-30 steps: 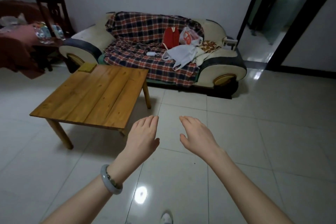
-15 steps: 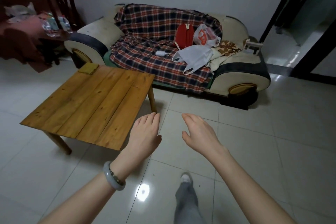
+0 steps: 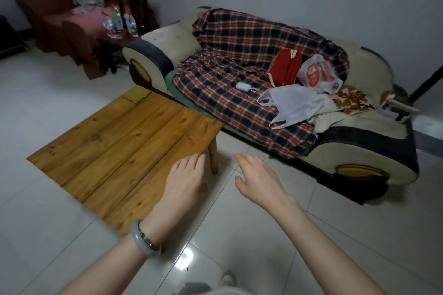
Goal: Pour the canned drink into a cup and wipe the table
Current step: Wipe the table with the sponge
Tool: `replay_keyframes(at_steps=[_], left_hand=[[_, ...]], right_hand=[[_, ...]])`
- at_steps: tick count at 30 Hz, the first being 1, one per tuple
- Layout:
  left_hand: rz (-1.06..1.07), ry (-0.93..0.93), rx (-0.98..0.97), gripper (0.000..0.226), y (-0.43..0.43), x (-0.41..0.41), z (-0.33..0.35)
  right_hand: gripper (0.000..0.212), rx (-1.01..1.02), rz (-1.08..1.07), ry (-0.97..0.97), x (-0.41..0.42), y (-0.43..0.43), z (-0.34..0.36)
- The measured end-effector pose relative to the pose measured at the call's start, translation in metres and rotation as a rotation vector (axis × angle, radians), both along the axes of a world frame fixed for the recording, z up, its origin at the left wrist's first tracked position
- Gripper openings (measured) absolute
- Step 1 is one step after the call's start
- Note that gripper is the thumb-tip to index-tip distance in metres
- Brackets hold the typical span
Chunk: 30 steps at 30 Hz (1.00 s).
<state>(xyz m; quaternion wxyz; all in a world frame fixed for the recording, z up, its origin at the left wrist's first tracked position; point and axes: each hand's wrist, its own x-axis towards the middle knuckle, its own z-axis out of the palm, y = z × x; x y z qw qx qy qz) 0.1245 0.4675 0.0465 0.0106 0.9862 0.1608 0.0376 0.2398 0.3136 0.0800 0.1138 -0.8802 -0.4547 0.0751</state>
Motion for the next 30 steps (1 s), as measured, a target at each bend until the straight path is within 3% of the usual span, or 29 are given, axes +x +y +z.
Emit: replay_keyframes(at_steps=[12, 30], left_hand=[[0.300, 0.021, 0.008, 0.080, 0.089, 0.069, -0.019], [0.525, -0.002, -0.052, 0.076, 0.322, 0.169, -0.046]], right_hand=[[0.057, 0.001, 0.278, 0.009, 0.107, 0.126, -0.023], [0.056, 0.034, 0.534, 0.032, 0.228, 0.397, -0.044]])
